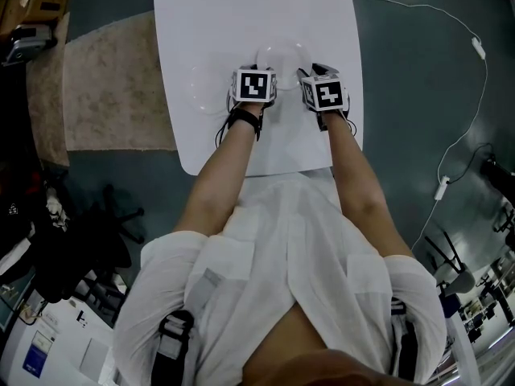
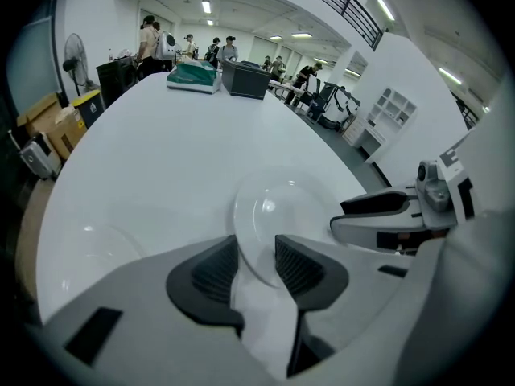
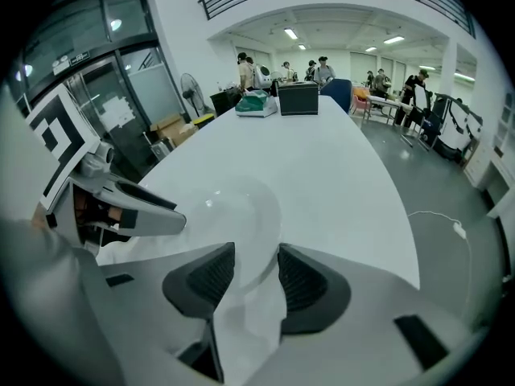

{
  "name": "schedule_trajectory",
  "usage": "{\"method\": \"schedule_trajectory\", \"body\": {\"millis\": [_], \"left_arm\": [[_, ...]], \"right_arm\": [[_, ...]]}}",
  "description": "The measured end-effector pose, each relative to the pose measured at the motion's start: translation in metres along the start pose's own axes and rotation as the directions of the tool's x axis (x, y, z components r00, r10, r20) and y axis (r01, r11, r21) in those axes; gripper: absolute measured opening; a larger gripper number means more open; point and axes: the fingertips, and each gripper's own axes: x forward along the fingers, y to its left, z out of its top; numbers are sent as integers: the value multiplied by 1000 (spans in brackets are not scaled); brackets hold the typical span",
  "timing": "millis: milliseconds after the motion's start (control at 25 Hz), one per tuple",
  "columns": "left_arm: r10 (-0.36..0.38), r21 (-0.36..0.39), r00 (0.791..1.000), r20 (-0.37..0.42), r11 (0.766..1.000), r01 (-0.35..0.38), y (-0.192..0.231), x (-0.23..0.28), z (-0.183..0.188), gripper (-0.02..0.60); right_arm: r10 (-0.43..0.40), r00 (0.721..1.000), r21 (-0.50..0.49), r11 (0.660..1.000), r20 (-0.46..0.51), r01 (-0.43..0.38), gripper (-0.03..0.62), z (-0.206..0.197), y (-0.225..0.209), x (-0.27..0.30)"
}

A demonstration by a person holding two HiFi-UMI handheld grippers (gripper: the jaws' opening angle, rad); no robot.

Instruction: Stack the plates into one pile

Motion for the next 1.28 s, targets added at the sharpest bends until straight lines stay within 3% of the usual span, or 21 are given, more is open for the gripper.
{"method": "schedule_trajectory", "body": {"millis": [240, 400, 800, 1280], "left_arm": [[2, -11, 1000, 13, 1000, -2, 1, -2, -2, 152], [-41, -25, 999, 30, 999, 41, -5, -6, 1, 133], [-48, -69, 995, 90, 996, 55, -6, -30, 16, 117], [15, -204, 991, 132, 979, 12, 50, -80, 11, 117]], "right_arm": [[-17, 1000, 49, 999, 21, 16, 187, 2, 2, 0], [-32, 999, 82, 996, 34, 29, 187, 3, -2, -2], [-92, 993, 69, 994, 80, 86, 164, 26, -3, -17], [-5, 992, -47, 999, 124, 11, 166, 70, 64, -10]]}}
